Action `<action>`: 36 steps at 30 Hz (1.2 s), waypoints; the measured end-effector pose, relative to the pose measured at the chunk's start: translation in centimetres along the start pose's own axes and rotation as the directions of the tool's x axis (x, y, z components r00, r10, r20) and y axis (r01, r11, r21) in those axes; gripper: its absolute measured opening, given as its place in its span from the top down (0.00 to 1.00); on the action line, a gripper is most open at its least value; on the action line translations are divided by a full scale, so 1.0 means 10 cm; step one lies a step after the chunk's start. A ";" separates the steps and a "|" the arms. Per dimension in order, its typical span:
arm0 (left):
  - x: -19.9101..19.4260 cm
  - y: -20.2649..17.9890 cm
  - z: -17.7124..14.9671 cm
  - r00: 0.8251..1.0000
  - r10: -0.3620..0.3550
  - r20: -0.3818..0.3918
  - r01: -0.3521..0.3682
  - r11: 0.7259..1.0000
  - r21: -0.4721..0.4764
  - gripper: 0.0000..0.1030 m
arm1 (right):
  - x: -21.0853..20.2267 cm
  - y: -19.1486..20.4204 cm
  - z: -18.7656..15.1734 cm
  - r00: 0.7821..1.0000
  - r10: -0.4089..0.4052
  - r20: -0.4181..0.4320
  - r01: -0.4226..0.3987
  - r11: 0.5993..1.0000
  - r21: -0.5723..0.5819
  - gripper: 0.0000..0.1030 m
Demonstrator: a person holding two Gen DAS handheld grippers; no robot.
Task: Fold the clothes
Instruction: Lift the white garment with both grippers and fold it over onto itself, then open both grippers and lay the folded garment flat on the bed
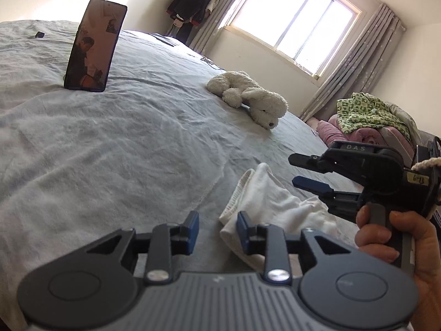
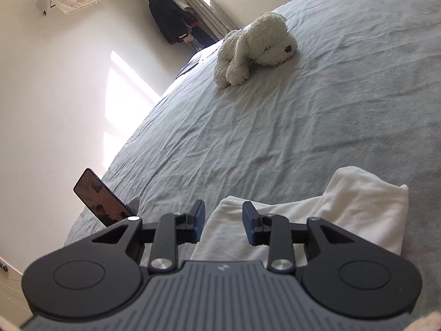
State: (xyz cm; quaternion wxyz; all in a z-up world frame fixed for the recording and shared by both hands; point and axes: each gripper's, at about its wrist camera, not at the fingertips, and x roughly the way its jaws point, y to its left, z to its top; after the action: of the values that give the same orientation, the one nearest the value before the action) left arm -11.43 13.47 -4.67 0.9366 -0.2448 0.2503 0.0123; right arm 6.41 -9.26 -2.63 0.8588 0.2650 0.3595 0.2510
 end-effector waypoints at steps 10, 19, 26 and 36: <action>0.32 -0.59 0.45 0.994 -0.054 -0.097 0.092 0.897 0.433 0.87 | -0.51 -0.17 0.01 0.975 -0.206 0.077 0.210 0.977 -0.046 0.64; 1.05 -0.89 0.38 0.989 -0.107 -0.103 0.148 0.756 0.638 1.00 | -0.32 -0.02 -0.38 0.910 -0.359 0.206 0.414 0.805 -0.425 0.68; 1.37 -0.64 0.28 0.993 -0.069 -0.094 0.113 0.772 0.626 1.00 | -0.03 -0.23 -0.50 0.887 -0.417 0.198 0.453 0.703 -0.548 0.76; 1.20 -0.59 0.57 0.992 -0.099 -0.078 0.126 0.820 0.559 0.99 | -0.14 -0.13 -0.43 0.906 -0.364 0.215 0.421 0.746 -0.516 0.75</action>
State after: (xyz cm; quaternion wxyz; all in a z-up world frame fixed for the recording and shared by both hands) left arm 2.59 9.74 -3.41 0.9603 0.0272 0.2489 -0.1227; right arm 2.67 -9.88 -5.35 0.9484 -0.0630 0.2757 0.1437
